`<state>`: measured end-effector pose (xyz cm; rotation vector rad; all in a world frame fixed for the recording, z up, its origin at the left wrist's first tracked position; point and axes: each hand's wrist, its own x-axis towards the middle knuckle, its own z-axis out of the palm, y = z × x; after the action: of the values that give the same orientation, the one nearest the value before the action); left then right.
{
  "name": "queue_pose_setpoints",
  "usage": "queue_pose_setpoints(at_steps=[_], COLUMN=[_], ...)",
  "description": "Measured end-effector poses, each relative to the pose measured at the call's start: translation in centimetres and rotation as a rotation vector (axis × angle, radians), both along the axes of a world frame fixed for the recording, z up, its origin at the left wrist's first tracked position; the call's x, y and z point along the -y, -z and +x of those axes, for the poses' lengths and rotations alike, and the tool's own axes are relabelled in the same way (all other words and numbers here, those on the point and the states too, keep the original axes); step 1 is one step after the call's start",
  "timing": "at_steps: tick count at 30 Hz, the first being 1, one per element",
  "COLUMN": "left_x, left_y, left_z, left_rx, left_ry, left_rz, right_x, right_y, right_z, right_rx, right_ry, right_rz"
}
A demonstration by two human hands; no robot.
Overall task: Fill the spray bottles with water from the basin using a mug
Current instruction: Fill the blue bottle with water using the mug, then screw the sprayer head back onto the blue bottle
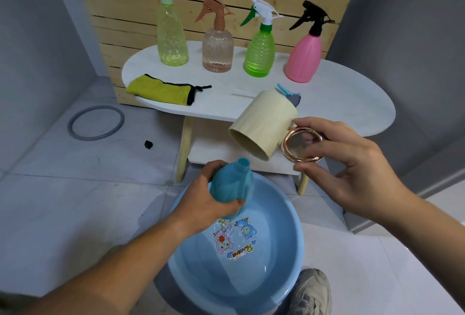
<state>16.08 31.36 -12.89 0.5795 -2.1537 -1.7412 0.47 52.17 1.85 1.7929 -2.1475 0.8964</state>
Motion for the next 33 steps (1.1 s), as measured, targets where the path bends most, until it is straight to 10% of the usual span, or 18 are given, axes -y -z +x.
queue_pose_setpoints(at_steps=[7, 20, 33], left_x=[0.1, 0.3, 1.6], left_y=[-0.1, -0.3, -0.5], left_z=[0.0, 0.6, 0.0], left_rx=[-0.007, -0.010, 0.033], left_ry=[0.013, -0.057, -0.061], left_rz=[-0.002, 0.013, -0.007], right_x=[0.0, 1.4, 3.7], right_y=[0.4, 8.9, 24.7], right_z=[-0.1, -2.9, -2.1], right_rx=[-0.009, 1.325, 1.320], right_ry=[-0.019, 0.451, 0.774], right_rz=[0.010, 0.051, 0.614])
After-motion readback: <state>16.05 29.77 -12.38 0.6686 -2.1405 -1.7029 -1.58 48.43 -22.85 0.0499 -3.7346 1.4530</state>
